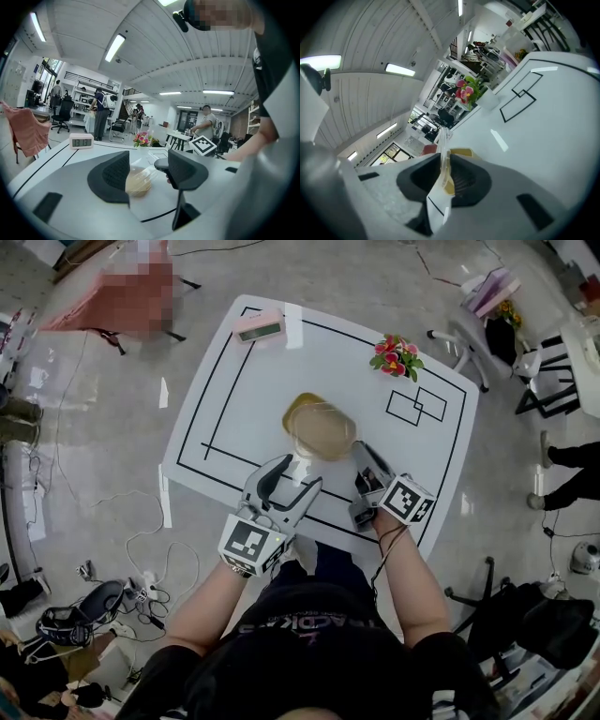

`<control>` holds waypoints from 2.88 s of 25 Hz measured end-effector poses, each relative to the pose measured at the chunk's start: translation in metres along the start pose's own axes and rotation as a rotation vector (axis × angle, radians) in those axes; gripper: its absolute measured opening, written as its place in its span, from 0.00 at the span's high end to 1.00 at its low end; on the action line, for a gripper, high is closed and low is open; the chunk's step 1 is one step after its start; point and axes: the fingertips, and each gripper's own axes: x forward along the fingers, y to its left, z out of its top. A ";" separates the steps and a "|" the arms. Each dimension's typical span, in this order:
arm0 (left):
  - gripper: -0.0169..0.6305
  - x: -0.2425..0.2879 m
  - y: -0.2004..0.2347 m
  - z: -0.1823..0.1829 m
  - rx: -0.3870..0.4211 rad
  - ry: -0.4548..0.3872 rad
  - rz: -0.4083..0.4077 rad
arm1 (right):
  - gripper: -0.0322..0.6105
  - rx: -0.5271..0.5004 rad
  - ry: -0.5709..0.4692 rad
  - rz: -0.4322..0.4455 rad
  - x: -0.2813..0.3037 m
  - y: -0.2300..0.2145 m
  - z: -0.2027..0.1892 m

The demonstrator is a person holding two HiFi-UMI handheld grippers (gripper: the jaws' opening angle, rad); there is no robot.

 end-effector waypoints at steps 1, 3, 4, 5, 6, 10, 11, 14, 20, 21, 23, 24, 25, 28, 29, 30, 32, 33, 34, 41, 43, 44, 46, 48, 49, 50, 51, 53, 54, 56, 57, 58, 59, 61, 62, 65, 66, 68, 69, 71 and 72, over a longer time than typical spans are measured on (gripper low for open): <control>0.57 -0.002 0.000 0.001 0.002 -0.002 0.001 | 0.86 -0.020 -0.009 0.011 -0.001 0.008 0.003; 0.58 -0.007 -0.002 0.002 0.004 -0.009 0.001 | 0.87 -0.062 -0.019 0.034 -0.004 0.023 0.007; 0.58 -0.010 -0.003 0.003 0.005 -0.013 0.001 | 0.87 -0.083 -0.024 0.043 -0.006 0.030 0.009; 0.58 -0.013 -0.003 0.004 0.006 -0.017 0.001 | 0.88 -0.104 -0.030 0.052 -0.007 0.037 0.010; 0.58 -0.015 -0.004 0.005 0.008 -0.021 0.001 | 0.88 -0.126 -0.035 0.060 -0.009 0.044 0.012; 0.59 -0.028 -0.005 0.010 0.013 -0.037 0.002 | 0.88 -0.234 -0.042 0.078 -0.015 0.071 0.016; 0.60 -0.032 -0.006 0.012 0.013 -0.042 0.002 | 0.88 -0.264 -0.042 0.081 -0.016 0.078 0.016; 0.61 -0.045 -0.005 0.016 0.020 -0.058 0.004 | 0.88 -0.365 -0.050 0.087 -0.021 0.100 0.016; 0.68 -0.074 -0.004 0.027 0.036 -0.100 0.026 | 0.88 -0.580 -0.087 0.104 -0.036 0.152 0.015; 0.70 -0.079 -0.003 0.029 0.038 -0.105 0.032 | 0.88 -0.603 -0.093 0.109 -0.038 0.161 0.014; 0.76 -0.091 -0.002 0.031 0.046 -0.115 0.047 | 0.88 -0.638 -0.104 0.120 -0.043 0.176 0.009; 0.80 -0.098 -0.001 0.031 0.049 -0.119 0.054 | 0.88 -0.652 -0.110 0.125 -0.046 0.183 0.006; 0.84 -0.104 -0.001 0.032 0.051 -0.122 0.060 | 0.88 -0.665 -0.116 0.129 -0.049 0.191 0.003; 0.93 -0.124 -0.002 0.032 0.056 -0.131 0.057 | 0.88 -0.706 -0.142 0.137 -0.060 0.213 -0.006; 0.95 -0.131 -0.002 0.033 0.060 -0.136 0.055 | 0.89 -0.720 -0.151 0.139 -0.063 0.220 -0.009; 0.96 -0.137 -0.003 0.034 0.064 -0.140 0.052 | 0.89 -0.731 -0.161 0.141 -0.067 0.227 -0.013; 0.97 -0.149 -0.005 0.034 0.068 -0.145 0.046 | 0.89 -0.747 -0.178 0.138 -0.076 0.237 -0.020; 0.97 -0.154 -0.006 0.033 0.070 -0.146 0.042 | 0.89 -0.756 -0.186 0.135 -0.080 0.241 -0.024; 0.97 -0.158 -0.008 0.032 0.073 -0.146 0.038 | 0.89 -0.767 -0.191 0.132 -0.085 0.245 -0.027; 0.97 -0.170 -0.030 0.032 0.081 -0.142 0.000 | 0.89 -0.795 -0.228 0.093 -0.123 0.258 -0.038; 0.97 -0.167 -0.041 0.033 0.088 -0.147 -0.013 | 0.89 -0.805 -0.239 0.082 -0.137 0.257 -0.036; 0.97 -0.165 -0.047 0.033 0.091 -0.147 -0.019 | 0.89 -0.808 -0.246 0.076 -0.144 0.256 -0.034; 0.97 -0.160 -0.061 0.033 0.093 -0.147 -0.031 | 0.89 -0.810 -0.258 0.068 -0.158 0.251 -0.030; 0.97 -0.154 -0.075 0.030 0.093 -0.144 -0.038 | 0.89 -0.819 -0.264 0.067 -0.172 0.247 -0.026; 0.97 -0.151 -0.082 0.029 0.091 -0.142 -0.038 | 0.89 -0.825 -0.265 0.068 -0.180 0.245 -0.024; 0.97 -0.148 -0.091 0.027 0.089 -0.141 -0.038 | 0.89 -0.833 -0.266 0.071 -0.188 0.243 -0.023; 0.97 -0.145 -0.099 0.026 0.087 -0.140 -0.036 | 0.89 -0.840 -0.265 0.077 -0.195 0.241 -0.022; 0.97 -0.140 -0.117 0.022 0.082 -0.140 -0.026 | 0.89 -0.850 -0.261 0.093 -0.209 0.236 -0.020; 0.97 -0.139 -0.125 0.021 0.078 -0.141 -0.017 | 0.89 -0.852 -0.258 0.104 -0.216 0.233 -0.018; 0.97 -0.137 -0.142 0.018 0.067 -0.143 0.007 | 0.89 -0.852 -0.251 0.126 -0.231 0.227 -0.016; 0.97 -0.137 -0.150 0.017 0.062 -0.144 0.021 | 0.89 -0.850 -0.246 0.137 -0.238 0.224 -0.016; 0.97 -0.138 -0.158 0.015 0.058 -0.145 0.037 | 0.89 -0.846 -0.240 0.147 -0.245 0.221 -0.016; 0.97 -0.139 -0.165 0.013 0.056 -0.146 0.054 | 0.89 -0.843 -0.233 0.158 -0.251 0.218 -0.017; 0.97 -0.144 -0.177 0.009 0.052 -0.150 0.086 | 0.89 -0.845 -0.216 0.182 -0.261 0.214 -0.021; 0.97 -0.147 -0.183 0.007 0.050 -0.154 0.103 | 0.89 -0.846 -0.208 0.195 -0.265 0.213 -0.023; 0.97 -0.155 -0.197 0.000 0.043 -0.163 0.157 | 0.89 -0.842 -0.183 0.237 -0.275 0.207 -0.031; 0.97 -0.157 -0.201 -0.003 0.040 -0.164 0.174 | 0.89 -0.841 -0.176 0.251 -0.279 0.206 -0.033; 0.97 -0.162 -0.209 -0.008 0.036 -0.166 0.204 | 0.89 -0.842 -0.163 0.280 -0.285 0.205 -0.038; 0.97 -0.164 -0.214 -0.010 0.036 -0.167 0.216 | 0.89 -0.843 -0.158 0.294 -0.288 0.205 -0.041; 0.97 -0.169 -0.223 -0.012 0.039 -0.171 0.236 | 0.89 -0.841 -0.150 0.315 -0.294 0.205 -0.045; 0.97 -0.171 -0.227 -0.013 0.040 -0.174 0.245 | 0.89 -0.839 -0.148 0.324 -0.297 0.204 -0.046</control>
